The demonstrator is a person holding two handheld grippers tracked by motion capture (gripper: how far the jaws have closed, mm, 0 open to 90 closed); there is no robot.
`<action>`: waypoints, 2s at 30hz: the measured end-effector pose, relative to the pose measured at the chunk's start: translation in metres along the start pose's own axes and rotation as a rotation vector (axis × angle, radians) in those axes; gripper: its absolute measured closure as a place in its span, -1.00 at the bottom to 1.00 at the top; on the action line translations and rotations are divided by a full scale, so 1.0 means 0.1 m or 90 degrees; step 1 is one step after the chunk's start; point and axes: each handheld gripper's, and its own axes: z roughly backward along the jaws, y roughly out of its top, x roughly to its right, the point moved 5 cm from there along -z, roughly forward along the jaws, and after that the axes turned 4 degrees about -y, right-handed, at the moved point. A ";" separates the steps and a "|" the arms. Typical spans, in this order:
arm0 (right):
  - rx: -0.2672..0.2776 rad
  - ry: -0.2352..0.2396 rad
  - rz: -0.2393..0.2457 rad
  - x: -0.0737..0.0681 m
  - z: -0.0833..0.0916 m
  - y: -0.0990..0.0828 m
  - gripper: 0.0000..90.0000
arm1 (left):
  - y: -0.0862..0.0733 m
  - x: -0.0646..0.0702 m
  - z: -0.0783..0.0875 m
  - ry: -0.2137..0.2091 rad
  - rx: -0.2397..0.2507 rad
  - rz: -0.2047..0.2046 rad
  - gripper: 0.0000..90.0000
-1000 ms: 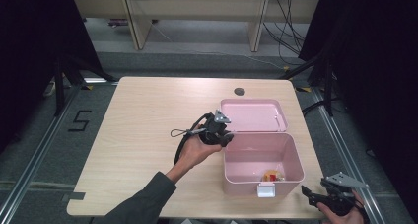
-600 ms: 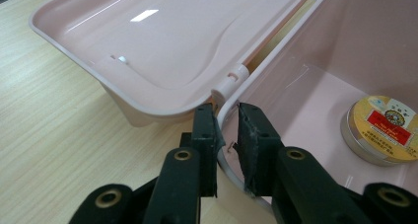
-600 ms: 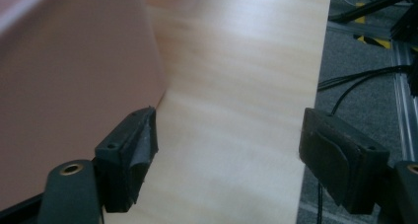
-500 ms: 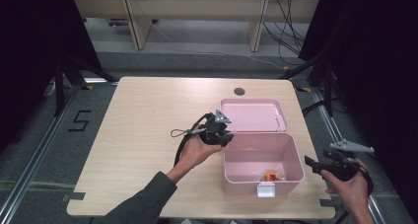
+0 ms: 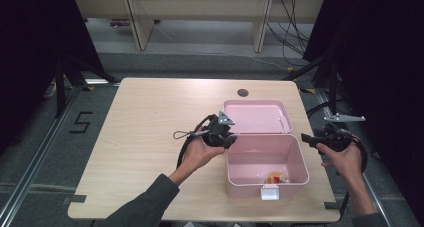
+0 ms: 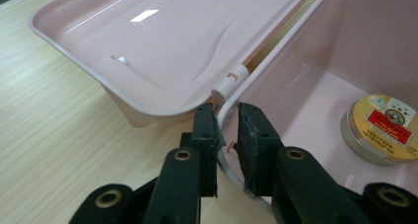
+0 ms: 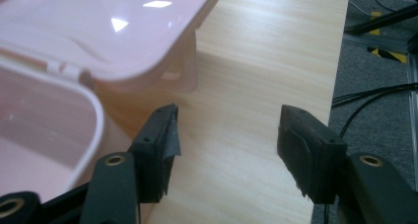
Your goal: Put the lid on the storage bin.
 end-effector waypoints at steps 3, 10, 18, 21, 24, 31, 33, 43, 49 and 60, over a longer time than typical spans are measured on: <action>-0.011 0.001 -0.006 -0.02 -0.04 0.14 0.01 | 0.00 0.00 0.00 0.000 0.000 -0.001 0.73; -0.022 0.005 0.020 -0.04 -0.11 0.39 0.17 | 0.00 0.00 0.00 0.000 0.002 -0.001 0.73; -0.044 -0.011 0.018 -0.12 -0.25 0.63 0.34 | 0.00 0.00 0.00 0.000 0.002 -0.004 0.73; -0.048 -0.009 0.015 -0.15 -0.32 0.68 0.37 | 0.00 0.00 0.00 0.000 0.003 -0.003 0.73; -0.067 -0.008 -0.003 -0.19 -0.38 0.72 0.39 | 0.00 0.00 0.00 0.000 0.002 -0.004 0.73; -0.087 -0.028 0.001 -0.19 -0.54 0.81 0.47 | 0.00 0.00 0.00 0.000 0.003 -0.004 0.73; -0.087 -0.030 0.015 -0.18 -0.59 0.83 0.49 | 0.00 0.00 0.00 0.000 0.002 -0.005 0.73; -0.116 -0.055 0.021 -0.17 -0.75 0.89 0.56 | 0.00 0.00 0.00 0.000 0.002 -0.006 0.73; -0.145 -0.058 -0.010 -0.19 -0.80 0.87 0.59 | 0.00 0.00 0.00 -0.001 0.003 -0.007 0.73; -0.162 -0.066 -0.011 -0.23 -0.90 0.87 0.72 | 0.00 0.00 0.00 -0.001 0.005 -0.011 0.73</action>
